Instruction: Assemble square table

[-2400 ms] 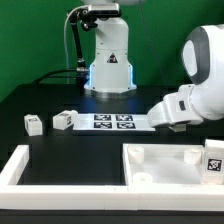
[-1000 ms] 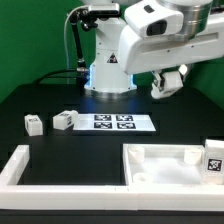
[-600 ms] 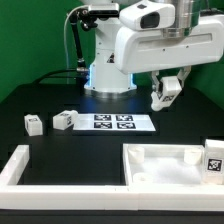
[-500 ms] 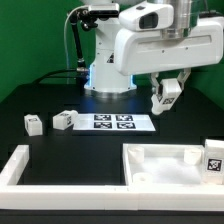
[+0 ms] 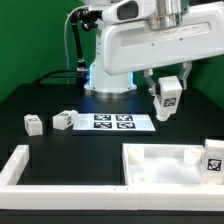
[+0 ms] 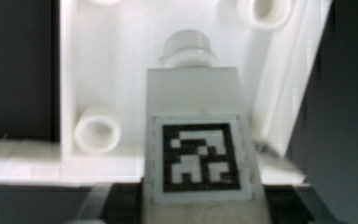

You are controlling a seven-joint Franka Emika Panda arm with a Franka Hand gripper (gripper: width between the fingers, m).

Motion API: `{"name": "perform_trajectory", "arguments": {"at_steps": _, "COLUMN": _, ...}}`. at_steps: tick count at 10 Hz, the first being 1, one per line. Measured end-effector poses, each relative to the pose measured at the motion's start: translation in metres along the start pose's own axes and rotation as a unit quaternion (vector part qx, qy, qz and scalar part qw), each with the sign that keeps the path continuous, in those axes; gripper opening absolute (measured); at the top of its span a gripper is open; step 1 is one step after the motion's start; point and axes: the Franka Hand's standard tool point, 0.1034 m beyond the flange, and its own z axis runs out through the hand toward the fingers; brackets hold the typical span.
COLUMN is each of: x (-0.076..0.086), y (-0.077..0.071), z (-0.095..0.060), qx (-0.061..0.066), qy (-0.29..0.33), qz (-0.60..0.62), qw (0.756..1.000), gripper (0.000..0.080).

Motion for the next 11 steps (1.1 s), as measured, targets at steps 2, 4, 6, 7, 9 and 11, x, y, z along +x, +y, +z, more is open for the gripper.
{"name": "perform_trajectory", "arguments": {"at_steps": 2, "x": 0.005, "y": 0.011, "z": 0.002, "qx": -0.021, "qy": 0.064, "qz": -0.004, "qw": 0.998, "gripper": 0.029}}
{"name": "perform_trajectory", "arguments": {"at_steps": 4, "x": 0.005, "y": 0.031, "z": 0.011, "qx": -0.031, "qy": 0.112, "qz": 0.023, "qw": 0.993, "gripper": 0.029}}
{"name": "perform_trajectory", "arguments": {"at_steps": 6, "x": 0.013, "y": 0.038, "z": 0.016, "qx": -0.041, "qy": 0.139, "qz": 0.033, "qw": 0.989, "gripper": 0.029}}
{"name": "perform_trajectory", "arguments": {"at_steps": 7, "x": 0.019, "y": 0.043, "z": 0.016, "qx": -0.057, "qy": 0.172, "qz": 0.046, "qw": 0.982, "gripper": 0.029}}
{"name": "perform_trajectory", "arguments": {"at_steps": 9, "x": 0.014, "y": 0.038, "z": 0.027, "qx": -0.077, "qy": 0.198, "qz": 0.039, "qw": 0.976, "gripper": 0.029}}
{"name": "perform_trajectory", "arguments": {"at_steps": 11, "x": 0.013, "y": 0.04, "z": 0.027, "qx": -0.076, "qy": 0.196, "qz": 0.041, "qw": 0.977, "gripper": 0.029}}
